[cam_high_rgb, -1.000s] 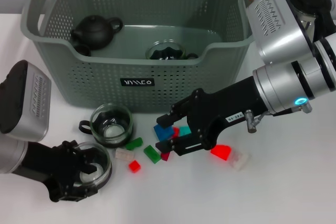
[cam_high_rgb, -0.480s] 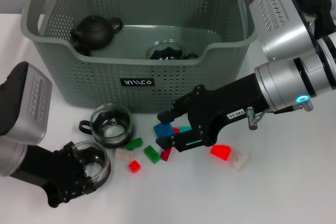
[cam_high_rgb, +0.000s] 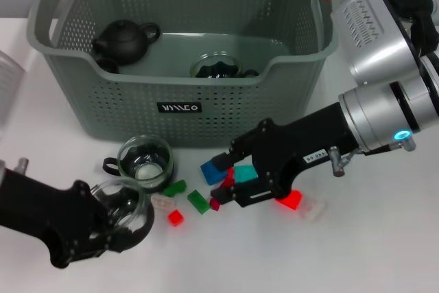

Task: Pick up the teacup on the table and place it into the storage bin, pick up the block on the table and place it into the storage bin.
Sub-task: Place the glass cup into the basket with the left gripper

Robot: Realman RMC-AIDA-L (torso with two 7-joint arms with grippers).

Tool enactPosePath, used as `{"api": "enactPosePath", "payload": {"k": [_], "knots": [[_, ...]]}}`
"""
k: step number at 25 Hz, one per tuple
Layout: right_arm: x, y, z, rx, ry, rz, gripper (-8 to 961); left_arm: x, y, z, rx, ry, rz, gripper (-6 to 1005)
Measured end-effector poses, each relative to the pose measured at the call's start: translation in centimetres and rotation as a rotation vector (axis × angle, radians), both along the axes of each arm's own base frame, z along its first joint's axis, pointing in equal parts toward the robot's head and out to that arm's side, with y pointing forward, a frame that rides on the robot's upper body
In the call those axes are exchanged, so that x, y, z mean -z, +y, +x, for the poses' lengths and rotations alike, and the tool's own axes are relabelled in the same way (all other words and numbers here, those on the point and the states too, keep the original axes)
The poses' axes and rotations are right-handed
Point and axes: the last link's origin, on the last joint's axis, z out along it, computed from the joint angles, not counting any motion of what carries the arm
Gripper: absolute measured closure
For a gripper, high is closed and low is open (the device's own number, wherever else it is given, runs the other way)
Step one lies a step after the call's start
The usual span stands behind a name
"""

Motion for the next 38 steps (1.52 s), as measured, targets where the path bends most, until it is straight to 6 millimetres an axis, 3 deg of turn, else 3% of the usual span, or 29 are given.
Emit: {"api": "enactPosePath", "payload": {"k": [5, 11, 20, 25, 31, 35, 36, 38], "knots": [[-0.2, -0.6, 2.1, 0.043, -0.067, -0.053, 401, -1.0, 0.3, 0.6, -0.043, -0.145, -0.011, 946], [-0.3, -1.1, 3.1, 0.062, -0.099, -0.091, 401, -2.2, 1.5, 2.1, -0.007, -0.217, 0.028, 946], [-0.4, -1.8, 3.7, 0.084, -0.100, -0.135, 401, -7.5, 6.4, 5.4, 0.046, -0.338, 0.294, 946], [-0.5, -1.8, 3.7, 0.113, -0.096, -0.148, 401, -8.8, 9.9, 6.5, -0.027, -0.323, 0.423, 946], [-0.6, -1.7, 3.6, 0.127, -0.094, -0.149, 400, -8.1, 13.7, 8.1, -0.084, -0.279, 0.488, 946], [-0.7, -1.6, 3.3, 0.127, -0.087, -0.147, 400, -6.1, 15.9, 9.2, -0.110, -0.165, 0.531, 946], [-0.7, -1.5, 3.2, 0.127, -0.085, -0.148, 400, -4.8, 16.8, 9.7, -0.121, -0.095, 0.543, 946], [-0.7, -1.5, 3.2, 0.127, -0.083, -0.148, 400, -4.1, 17.1, 9.9, -0.122, -0.063, 0.544, 945]]}}
